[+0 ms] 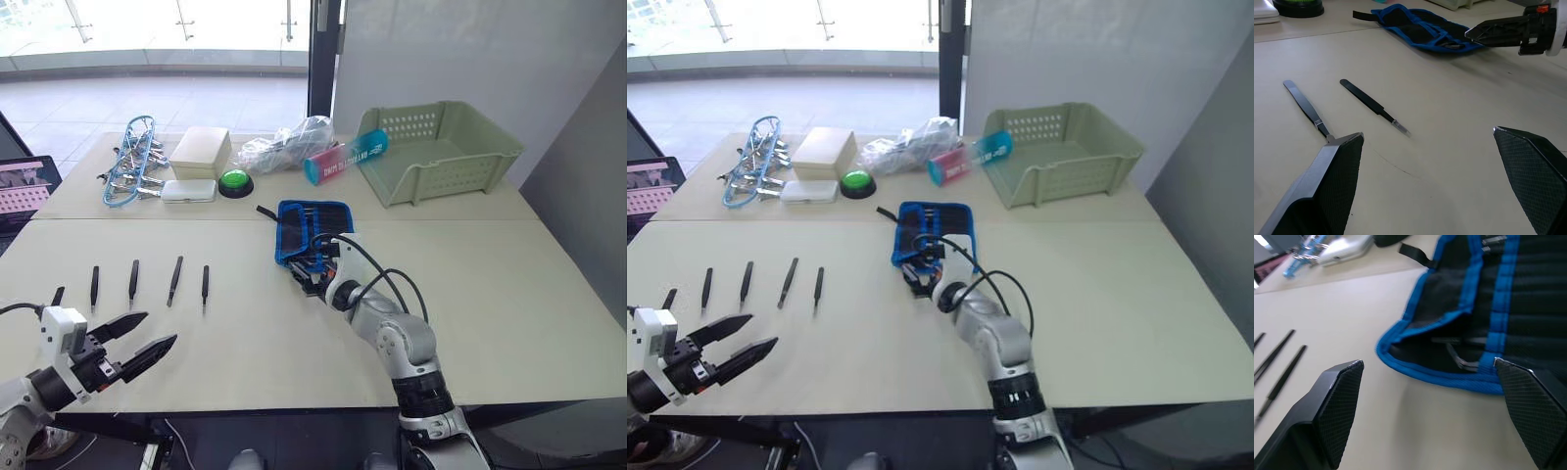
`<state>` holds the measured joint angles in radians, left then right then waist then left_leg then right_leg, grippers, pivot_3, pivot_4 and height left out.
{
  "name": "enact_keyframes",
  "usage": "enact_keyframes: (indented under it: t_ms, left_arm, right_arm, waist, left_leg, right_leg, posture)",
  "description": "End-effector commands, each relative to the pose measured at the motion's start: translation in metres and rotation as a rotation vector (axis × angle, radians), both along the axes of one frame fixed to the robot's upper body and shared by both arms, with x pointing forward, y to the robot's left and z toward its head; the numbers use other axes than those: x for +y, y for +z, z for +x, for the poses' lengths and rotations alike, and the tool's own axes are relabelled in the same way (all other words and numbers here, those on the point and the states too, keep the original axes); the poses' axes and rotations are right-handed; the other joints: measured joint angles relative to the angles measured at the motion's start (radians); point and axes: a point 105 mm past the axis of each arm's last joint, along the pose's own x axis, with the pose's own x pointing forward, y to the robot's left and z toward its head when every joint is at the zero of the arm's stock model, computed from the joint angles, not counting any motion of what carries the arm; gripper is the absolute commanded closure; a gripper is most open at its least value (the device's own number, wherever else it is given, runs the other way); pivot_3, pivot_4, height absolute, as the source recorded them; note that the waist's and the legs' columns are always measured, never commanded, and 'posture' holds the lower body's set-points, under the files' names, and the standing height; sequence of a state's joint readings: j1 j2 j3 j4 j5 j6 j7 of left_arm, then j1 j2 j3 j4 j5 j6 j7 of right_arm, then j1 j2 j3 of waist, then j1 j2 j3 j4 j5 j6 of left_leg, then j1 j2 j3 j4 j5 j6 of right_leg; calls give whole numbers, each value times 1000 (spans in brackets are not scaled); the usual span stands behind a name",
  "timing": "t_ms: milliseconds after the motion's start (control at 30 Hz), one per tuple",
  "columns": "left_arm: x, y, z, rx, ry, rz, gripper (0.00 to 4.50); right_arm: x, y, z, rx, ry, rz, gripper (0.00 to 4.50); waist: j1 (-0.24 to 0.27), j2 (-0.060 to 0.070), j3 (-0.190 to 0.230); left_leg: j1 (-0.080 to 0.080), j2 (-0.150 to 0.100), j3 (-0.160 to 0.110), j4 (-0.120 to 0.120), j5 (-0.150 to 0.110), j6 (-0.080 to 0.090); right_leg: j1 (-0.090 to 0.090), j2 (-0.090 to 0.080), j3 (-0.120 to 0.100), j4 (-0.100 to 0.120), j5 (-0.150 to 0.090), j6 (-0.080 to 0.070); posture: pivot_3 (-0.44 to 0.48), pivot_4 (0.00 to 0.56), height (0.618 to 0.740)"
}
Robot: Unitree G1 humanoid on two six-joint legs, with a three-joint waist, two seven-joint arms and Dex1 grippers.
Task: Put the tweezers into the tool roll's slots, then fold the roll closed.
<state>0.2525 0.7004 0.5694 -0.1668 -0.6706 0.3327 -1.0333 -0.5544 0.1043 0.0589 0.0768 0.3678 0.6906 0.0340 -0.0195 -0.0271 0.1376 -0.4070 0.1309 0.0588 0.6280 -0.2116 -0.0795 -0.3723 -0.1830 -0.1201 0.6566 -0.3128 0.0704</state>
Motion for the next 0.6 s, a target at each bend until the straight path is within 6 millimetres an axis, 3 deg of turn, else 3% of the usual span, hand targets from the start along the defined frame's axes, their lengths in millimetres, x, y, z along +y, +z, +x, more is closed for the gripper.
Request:
enact_keyframes:
  t_ms: [33,267,600]
  left_arm:
    - [-2,8,3,-37,-11,14,14]
    - [-3,8,3,-31,-14,9,14]
    - [0,9,5,-32,-5,-1,14]
  right_arm:
    - [28,33,6,-65,38,102,0]
    - [44,40,12,-87,77,134,0]
    - [84,58,8,-129,200,133,0]
  waist:
    - [-5,0,0]
    - [-20,0,0]
    - [-26,1,0]
  left_leg:
    - [1,0,0,0,0,0]
    - [0,0,0,0,0,0]
    - [0,1,0,-1,0,0]
  right_leg:
    - [0,0,0,0,0,0]
    - [0,0,0,1,0,0]
    - [-1,1,0,1,0,0]
  posture:
    - [0,150,722]
    - [0,150,722]
    - [0,150,722]
